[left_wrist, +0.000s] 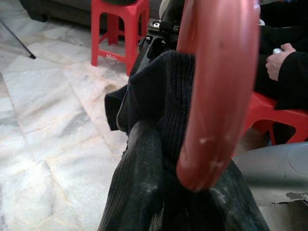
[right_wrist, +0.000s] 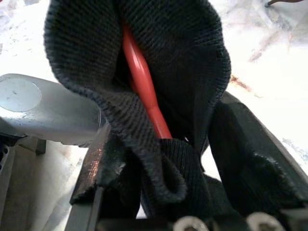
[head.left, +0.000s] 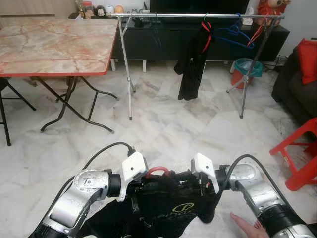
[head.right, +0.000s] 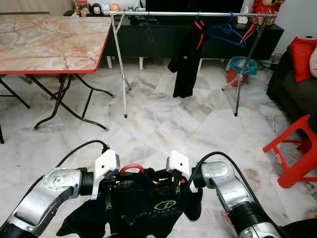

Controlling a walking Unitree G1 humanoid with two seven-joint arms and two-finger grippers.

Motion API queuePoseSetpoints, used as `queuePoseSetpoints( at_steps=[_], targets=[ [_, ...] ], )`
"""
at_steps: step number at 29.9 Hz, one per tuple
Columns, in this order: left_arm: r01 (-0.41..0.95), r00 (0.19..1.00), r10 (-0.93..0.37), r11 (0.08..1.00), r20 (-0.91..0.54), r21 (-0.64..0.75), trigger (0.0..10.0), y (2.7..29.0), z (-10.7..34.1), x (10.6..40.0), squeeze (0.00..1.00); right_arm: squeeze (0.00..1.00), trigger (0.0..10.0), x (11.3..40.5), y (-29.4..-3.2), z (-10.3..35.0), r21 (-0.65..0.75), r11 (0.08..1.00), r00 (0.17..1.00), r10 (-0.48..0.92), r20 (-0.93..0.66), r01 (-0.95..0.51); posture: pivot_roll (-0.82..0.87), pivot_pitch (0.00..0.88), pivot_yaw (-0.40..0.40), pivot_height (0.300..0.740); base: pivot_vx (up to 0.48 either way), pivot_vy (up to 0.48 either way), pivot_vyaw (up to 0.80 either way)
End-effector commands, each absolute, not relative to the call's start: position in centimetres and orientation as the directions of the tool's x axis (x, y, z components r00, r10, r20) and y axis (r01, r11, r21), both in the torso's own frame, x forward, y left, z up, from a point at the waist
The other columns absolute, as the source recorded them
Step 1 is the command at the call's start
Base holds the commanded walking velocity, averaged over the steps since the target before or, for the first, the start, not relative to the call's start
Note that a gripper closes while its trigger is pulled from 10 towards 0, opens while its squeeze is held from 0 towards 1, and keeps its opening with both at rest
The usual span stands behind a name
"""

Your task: Hang hanger

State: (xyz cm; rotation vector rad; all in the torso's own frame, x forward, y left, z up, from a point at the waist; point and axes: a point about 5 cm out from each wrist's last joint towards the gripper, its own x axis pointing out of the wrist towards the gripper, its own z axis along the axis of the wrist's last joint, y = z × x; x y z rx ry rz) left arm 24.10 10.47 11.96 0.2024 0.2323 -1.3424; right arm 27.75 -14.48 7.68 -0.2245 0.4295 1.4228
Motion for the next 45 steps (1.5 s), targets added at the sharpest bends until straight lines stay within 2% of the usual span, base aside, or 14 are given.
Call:
queuePoseSetpoints(
  at_steps=[1,3,4,5,6,7,13,21,23,29,32,37,41,45],
  targets=[
    [0.985,0.173,-0.948,0.172,-0.267,0.026,0.0,9.7,12.0,23.7,0.0,1.0,10.0,28.5,-14.3,9.4,0.039,0.153,0.128,0.921,-0.368,-0.988,0.06,0.017,-0.031,0.74,0.0,0.0,0.0],
    [0.983,0.181,-0.947,0.179,-0.266,0.031,0.0,9.7,12.0,23.8,0.0,1.0,10.0,28.4,-14.4,9.5,0.039,0.144,0.12,0.922,-0.367,-0.989,0.05,0.017,-0.032,0.74,0.0,0.0,0.0],
    [0.98,0.198,-0.943,0.193,-0.267,0.043,0.0,9.7,12.0,24.0,0.0,0.73,10.0,28.3,-14.5,9.5,0.036,0.146,0.122,0.919,-0.375,-0.989,0.05,0.017,-0.032,0.74,0.0,0.0,0.0],
    [0.979,0.206,-0.94,0.2,-0.271,0.05,0.0,9.7,11.9,24.1,0.0,0.3,10.0,28.2,-14.6,9.4,0.037,0.144,0.119,0.918,-0.379,-0.989,0.05,0.017,-0.032,0.74,0.0,0.0,0.0],
    [0.979,0.206,-0.94,0.2,-0.271,0.05,0.0,9.7,11.9,24.1,0.0,0.3,10.0,28.2,-14.6,9.4,0.037,0.144,0.119,0.918,-0.379,-0.989,0.05,0.017,-0.032,0.74,0.0,0.0,0.0],
    [0.978,0.21,-0.938,0.203,-0.274,0.054,0.0,9.8,11.8,24.2,0.0,0.0,10.0,28.1,-14.8,9.4,0.037,0.137,0.113,0.918,-0.381,-0.99,0.05,0.015,-0.033,0.74,0.0,0.0,0.0],
    [0.973,0.233,-0.934,0.222,-0.273,0.071,0.0,9.9,11.8,24.5,0.0,0.0,10.0,29.5,-16.2,10.8,-0.044,0.248,0.246,0.893,-0.376,-0.968,0.05,0.014,-0.032,0.74,0.0,0.0,0.0],
    [0.973,0.232,-0.933,0.221,-0.274,0.072,0.0,9.9,11.8,24.5,0.0,0.0,10.0,29.7,-16.3,10.9,-0.053,0.259,0.26,0.89,-0.375,-0.964,0.04,0.012,-0.031,0.74,0.0,0.0,0.0],
    [0.977,0.213,-0.938,0.207,-0.275,0.052,0.0,9.9,11.6,24.2,0.0,0.0,10.0,31.2,-15.9,13.2,0.007,0.371,0.365,0.916,-0.17,-0.929,0.05,0.018,-0.028,0.74,0.0,0.0,0.0],
    [0.978,0.21,-0.937,0.205,-0.28,0.048,0.0,10.1,11.6,24.3,0.0,0.0,10.0,29.2,-15.7,12.7,0.07,0.212,0.196,0.963,-0.186,-0.975,0.04,0.031,-0.025,0.74,0.0,0.0,0.0],
    [0.98,0.198,-0.941,0.195,-0.274,0.037,0.0,10.0,11.6,24.2,0.0,0.0,10.0,28.8,-15.9,12.0,0.048,0.198,0.181,0.953,-0.245,-0.979,0.04,0.034,-0.025,0.74,0.0,0.0,0.0],
    [0.98,0.198,-0.941,0.196,-0.275,0.036,0.0,10.0,11.5,24.1,0.0,0.0,10.0,30.3,-16.6,12.5,0.003,0.33,0.319,0.916,-0.243,-0.944,0.04,0.047,-0.018,0.74,0.0,0.0,0.0],
    [0.977,0.212,-0.938,0.208,-0.274,0.045,0.0,10.1,11.5,24.2,0.0,0.0,10.0,33.3,-18.0,13.0,-0.077,0.602,0.603,0.767,-0.219,-0.795,0.04,0.046,-0.02,0.74,0.0,0.0,0.0],
    [0.977,0.211,-0.939,0.207,-0.271,0.044,0.0,10.0,11.6,24.3,0.0,0.0,10.0,34.4,-18.8,12.6,-0.124,0.7,0.704,0.66,-0.263,-0.703,0.04,0.043,-0.023,0.74,0.0,0.0,0.0]
  ],
)
